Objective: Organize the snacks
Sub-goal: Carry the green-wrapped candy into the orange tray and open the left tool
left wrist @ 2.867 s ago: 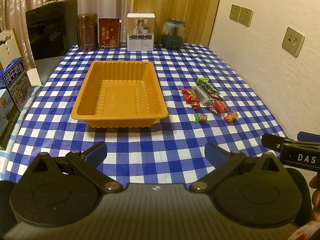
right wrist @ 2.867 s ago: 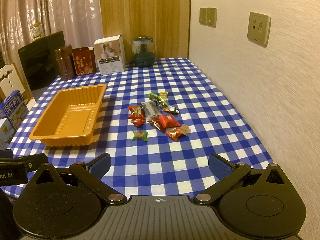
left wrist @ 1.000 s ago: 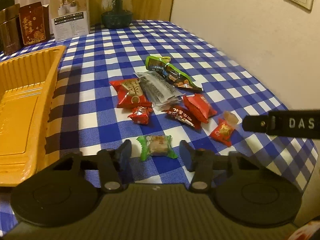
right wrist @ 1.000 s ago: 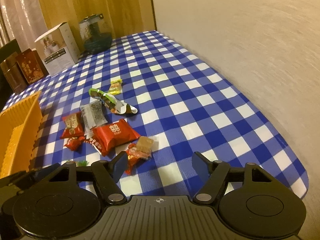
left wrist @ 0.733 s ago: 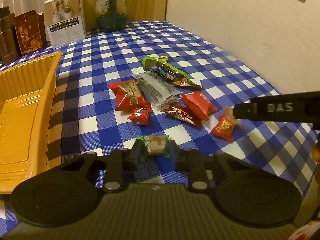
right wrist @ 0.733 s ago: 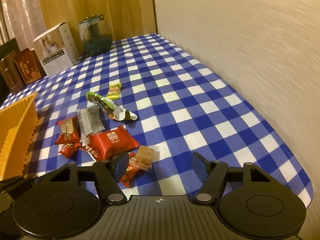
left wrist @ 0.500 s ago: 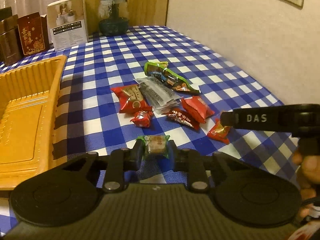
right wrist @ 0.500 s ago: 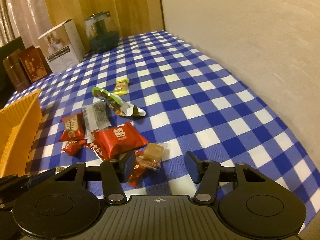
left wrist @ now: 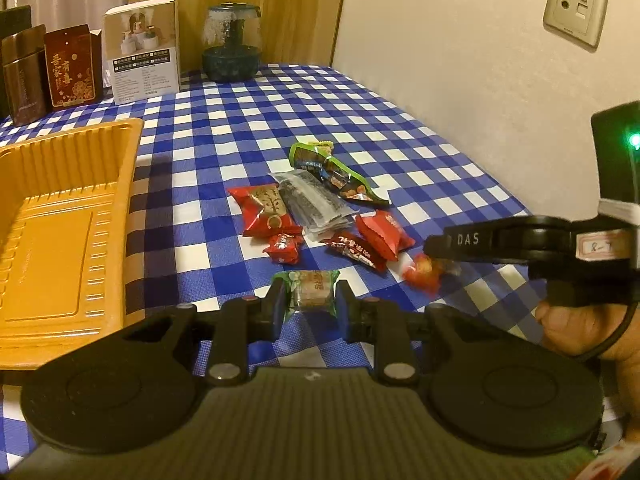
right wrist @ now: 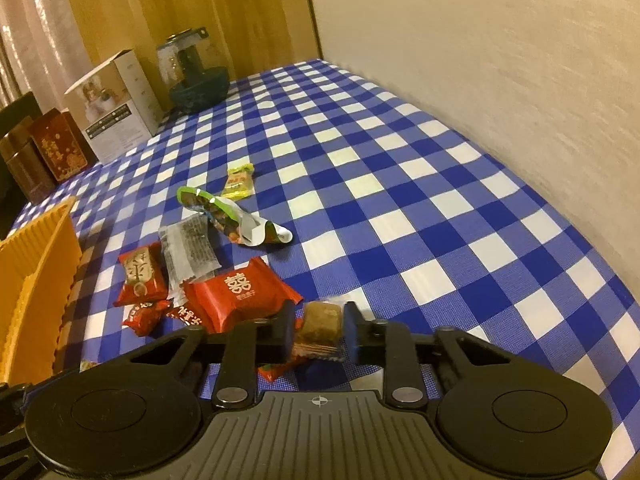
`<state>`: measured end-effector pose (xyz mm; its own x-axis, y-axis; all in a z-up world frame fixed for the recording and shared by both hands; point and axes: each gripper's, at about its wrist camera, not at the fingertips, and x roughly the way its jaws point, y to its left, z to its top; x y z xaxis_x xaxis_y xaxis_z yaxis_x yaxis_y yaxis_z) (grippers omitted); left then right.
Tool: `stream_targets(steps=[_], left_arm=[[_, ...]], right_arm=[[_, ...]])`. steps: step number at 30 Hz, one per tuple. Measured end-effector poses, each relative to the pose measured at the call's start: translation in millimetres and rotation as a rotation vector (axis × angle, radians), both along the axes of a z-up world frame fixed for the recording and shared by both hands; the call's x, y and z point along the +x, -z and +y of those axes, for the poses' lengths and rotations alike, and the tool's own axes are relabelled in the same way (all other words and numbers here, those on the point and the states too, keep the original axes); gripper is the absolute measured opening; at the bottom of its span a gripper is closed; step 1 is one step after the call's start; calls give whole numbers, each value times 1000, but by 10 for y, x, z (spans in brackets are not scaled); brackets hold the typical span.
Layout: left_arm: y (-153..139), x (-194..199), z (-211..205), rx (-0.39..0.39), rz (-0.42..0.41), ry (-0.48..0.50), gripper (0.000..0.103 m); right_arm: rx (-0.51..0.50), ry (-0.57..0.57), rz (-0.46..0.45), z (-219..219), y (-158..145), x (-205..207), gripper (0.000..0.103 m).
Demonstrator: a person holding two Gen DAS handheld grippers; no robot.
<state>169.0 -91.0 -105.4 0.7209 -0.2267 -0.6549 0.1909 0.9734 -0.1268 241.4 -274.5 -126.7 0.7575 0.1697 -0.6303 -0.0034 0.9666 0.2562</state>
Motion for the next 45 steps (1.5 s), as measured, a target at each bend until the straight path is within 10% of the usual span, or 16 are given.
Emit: stream_targets(steps=[45], left_arm=[[-682, -392, 1844, 41, -77, -325, 23]], right_arm=[[-23, -450, -250, 1990, -746, -620, 21]])
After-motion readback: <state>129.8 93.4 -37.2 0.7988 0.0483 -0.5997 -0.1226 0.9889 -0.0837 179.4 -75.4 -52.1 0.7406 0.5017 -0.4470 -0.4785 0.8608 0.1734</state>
